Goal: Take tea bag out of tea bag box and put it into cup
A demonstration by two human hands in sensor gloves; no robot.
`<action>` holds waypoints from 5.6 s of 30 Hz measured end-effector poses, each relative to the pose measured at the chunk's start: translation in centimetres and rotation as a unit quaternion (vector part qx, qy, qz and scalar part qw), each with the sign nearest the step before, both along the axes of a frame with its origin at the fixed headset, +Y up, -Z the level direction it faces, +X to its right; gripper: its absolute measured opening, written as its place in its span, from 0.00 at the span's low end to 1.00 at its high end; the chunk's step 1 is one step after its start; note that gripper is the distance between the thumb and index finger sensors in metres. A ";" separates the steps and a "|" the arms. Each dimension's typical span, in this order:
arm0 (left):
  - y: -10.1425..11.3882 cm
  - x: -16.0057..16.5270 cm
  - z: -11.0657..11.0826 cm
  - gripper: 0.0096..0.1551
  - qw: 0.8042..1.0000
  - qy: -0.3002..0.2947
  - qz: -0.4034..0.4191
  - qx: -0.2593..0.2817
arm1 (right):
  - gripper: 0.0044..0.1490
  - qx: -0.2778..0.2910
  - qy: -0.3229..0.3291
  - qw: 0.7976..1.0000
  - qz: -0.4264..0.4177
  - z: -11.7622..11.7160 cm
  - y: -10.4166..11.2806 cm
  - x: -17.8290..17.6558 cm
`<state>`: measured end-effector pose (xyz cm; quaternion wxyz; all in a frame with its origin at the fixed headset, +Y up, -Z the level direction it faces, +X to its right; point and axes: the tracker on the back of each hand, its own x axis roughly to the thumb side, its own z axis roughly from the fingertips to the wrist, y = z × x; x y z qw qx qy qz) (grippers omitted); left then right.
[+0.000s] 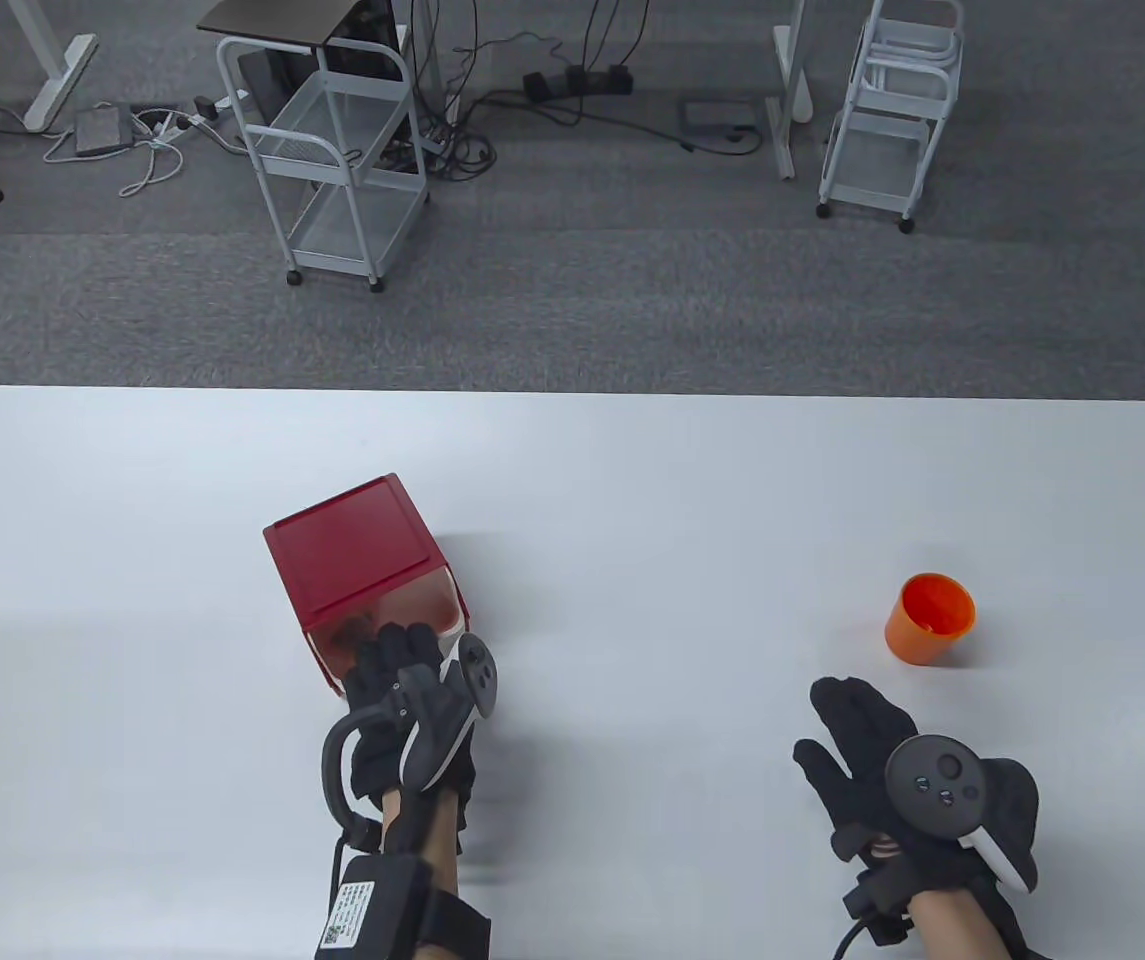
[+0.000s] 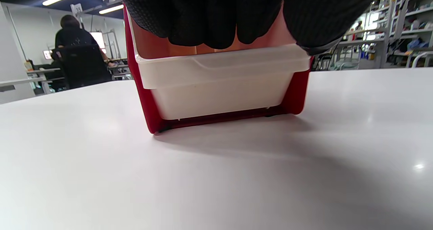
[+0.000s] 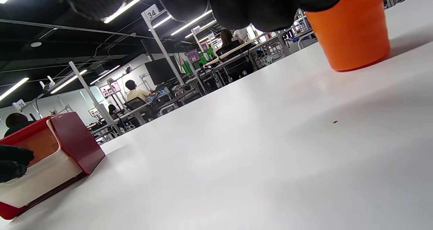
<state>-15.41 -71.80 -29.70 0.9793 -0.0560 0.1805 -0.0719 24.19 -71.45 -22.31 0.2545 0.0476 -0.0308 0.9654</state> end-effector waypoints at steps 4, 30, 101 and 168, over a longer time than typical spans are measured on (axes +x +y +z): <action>-0.8 -0.5 -1.1 0.34 0.999 0.009 -0.045 -0.011 | 0.42 -0.001 0.001 1.000 0.003 0.0 0.0 -0.1; -0.4 0.2 -0.3 0.27 0.994 -0.064 -0.085 -0.018 | 0.42 -0.015 -0.008 1.000 0.009 -0.2 0.0 0.1; 2.2 2.2 4.2 0.30 0.994 -0.097 -0.008 -0.052 | 0.42 -0.027 0.000 1.000 0.010 0.1 -0.2 0.0; 8.5 9.1 2.4 0.21 0.987 -0.121 0.102 -0.005 | 0.42 -0.014 0.002 1.000 0.011 0.1 0.0 0.0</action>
